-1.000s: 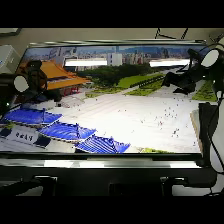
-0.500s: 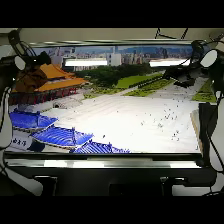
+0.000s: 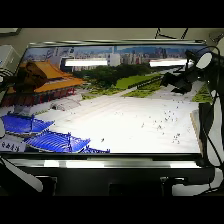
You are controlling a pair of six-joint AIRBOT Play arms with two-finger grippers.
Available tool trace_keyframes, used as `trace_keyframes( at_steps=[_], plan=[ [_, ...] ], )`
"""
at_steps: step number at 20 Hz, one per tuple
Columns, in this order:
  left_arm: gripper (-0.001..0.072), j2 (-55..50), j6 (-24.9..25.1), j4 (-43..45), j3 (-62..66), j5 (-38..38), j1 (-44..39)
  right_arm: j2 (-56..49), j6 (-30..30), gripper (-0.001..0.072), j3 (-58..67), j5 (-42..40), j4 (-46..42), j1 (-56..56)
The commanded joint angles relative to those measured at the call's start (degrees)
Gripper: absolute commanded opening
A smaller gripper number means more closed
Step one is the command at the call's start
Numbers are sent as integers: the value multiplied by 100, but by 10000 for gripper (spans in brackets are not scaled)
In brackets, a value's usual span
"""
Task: Fold the clothes and pants, and hang the long-sleeved shirts on hangers.
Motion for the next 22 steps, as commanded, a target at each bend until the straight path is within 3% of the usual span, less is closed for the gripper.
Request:
trace_keyframes(
  at_steps=[1,7,10,13,19,20,21,22],
  plan=[
    [715,-46,160,-238,-24,103,177,-28,15,675,-2,328,2,7],
    [715,-116,79,-278,-26,573,575,-26,-44,676,-2,424,-9,7],
    [715,-289,111,-822,-24,833,658,-26,-118,676,-2,452,-13,7],
    [714,-498,446,-1340,-24,1080,487,-26,-120,676,-2,494,-13,7],
    [709,-798,538,-1609,-24,1137,-7,-13,-120,677,-2,881,-13,7],
    [502,-811,544,-1580,-26,1080,-46,-11,-116,676,-2,960,-9,7],
    [70,-809,546,-1582,-26,946,-57,-9,-118,676,-2,1062,-7,7],
    [25,-782,546,-1591,-24,789,-55,-9,-118,676,-2,1185,-9,7]
  ],
)
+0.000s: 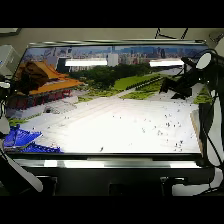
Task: Fold the clothes and pants, and hang the long-sleeved shirts on hangers.
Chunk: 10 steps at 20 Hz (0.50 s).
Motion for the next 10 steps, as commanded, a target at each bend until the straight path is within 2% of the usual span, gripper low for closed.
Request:
trace_keyframes(
  at_steps=[1,4,7,10],
  plan=[
    [24,63,155,-63,2,-402,-94,7,-7,676,0,369,0,7],
    [23,776,1340,-59,2,-780,-136,90,-295,676,4,85,-20,7],
    [23,2024,2653,-15,0,-1497,-345,348,-446,676,269,-328,-164,7],
    [23,3532,3104,138,0,-1965,-855,796,-457,676,752,-774,-315,7]
  ],
)
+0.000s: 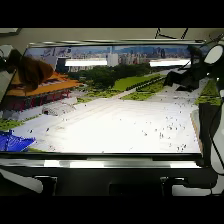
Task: Fold the clothes and pants, and hang the long-sleeved shirts on hangers.
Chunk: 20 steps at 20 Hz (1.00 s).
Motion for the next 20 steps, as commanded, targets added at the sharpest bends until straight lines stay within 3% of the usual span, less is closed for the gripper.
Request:
trace_keyframes(
  at_steps=[1,5,7,11,15,18,20],
  plan=[
    [23,1703,868,116,2,-566,-625,516,-90,676,470,-616,-153,7],
    [23,3169,815,240,2,-501,-2037,1491,-87,675,608,-1318,-151,7],
    [23,3508,184,970,2,-485,-2898,1971,-87,675,608,-1593,-153,7],
    [23,3506,-1582,3193,-413,-503,-4618,2555,-90,674,608,-1731,-170,7],
    [24,3165,-2677,3630,-2341,-673,-5460,2350,-90,674,575,-308,-166,7],
    [24,2721,-3768,3418,-4286,-219,-5593,1873,-92,675,66,645,-107,7],
    [31,2428,-3827,2791,-4979,79,-5490,1537,-157,675,-603,732,50,7]
  ],
)
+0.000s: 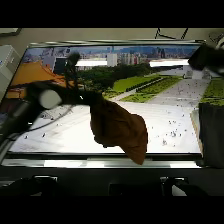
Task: Fold the clothes and pants, and hang the long-sleeved shirts on hangers.
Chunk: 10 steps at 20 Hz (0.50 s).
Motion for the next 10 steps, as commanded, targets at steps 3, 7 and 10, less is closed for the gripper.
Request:
trace_keyframes(
  at_steps=[3,7,10],
  plan=[
    [681,-424,-42,-1211,-1172,-2,446,-752,-186,677,-1742,678,828,7],
    [701,-120,1325,-1263,-577,-1237,1768,-774,-632,700,-3185,719,1279,7],
    [697,-103,1825,-1268,-833,-2037,2592,-752,-763,706,-4183,767,1340,7]
  ],
)
